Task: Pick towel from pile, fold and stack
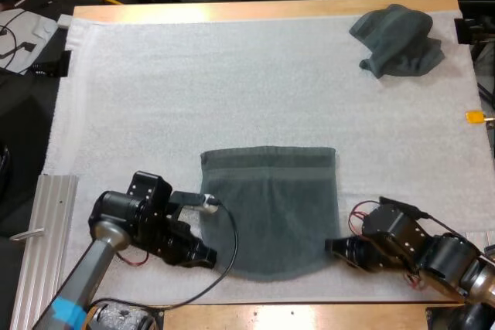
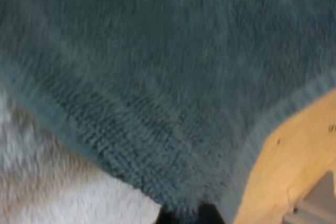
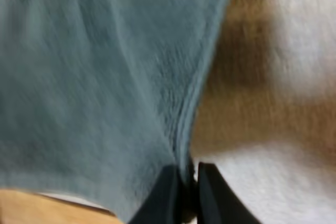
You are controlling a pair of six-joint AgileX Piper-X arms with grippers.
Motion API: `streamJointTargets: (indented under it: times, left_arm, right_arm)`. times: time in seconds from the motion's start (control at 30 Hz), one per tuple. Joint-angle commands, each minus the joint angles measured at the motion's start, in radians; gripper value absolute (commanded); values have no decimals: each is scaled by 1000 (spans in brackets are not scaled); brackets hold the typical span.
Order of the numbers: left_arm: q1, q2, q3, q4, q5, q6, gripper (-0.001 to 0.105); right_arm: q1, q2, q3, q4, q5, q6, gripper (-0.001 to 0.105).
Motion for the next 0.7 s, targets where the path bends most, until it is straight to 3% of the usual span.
streamJointTargets:
  times: [0.0, 0.17, 0.37, 0.4, 0.47, 0.67]
  left_arm:
    - [7, 48, -6, -99, 50, -65, 0]
    - [21, 169, -9, -338, 167, -241, 0]
    - [85, 264, -10, -573, 226, -389, 0]
    - [99, 278, -10, -604, 228, -404, 0]
    - [86, 273, -3, -506, 215, -360, 0]
    - [169, 362, -5, -641, 254, -427, 0]
  right_arm:
    - [-26, 18, -1, -93, 38, 74, 0]
    - [-187, 141, -5, -260, -13, 109, 0]
    - [-360, 264, -7, -430, -127, 142, 0]
    - [-380, 286, -8, -460, -140, 154, 0]
    - [-351, 271, -6, -426, -111, 162, 0]
    - [-423, 397, -5, -598, -149, 267, 0]
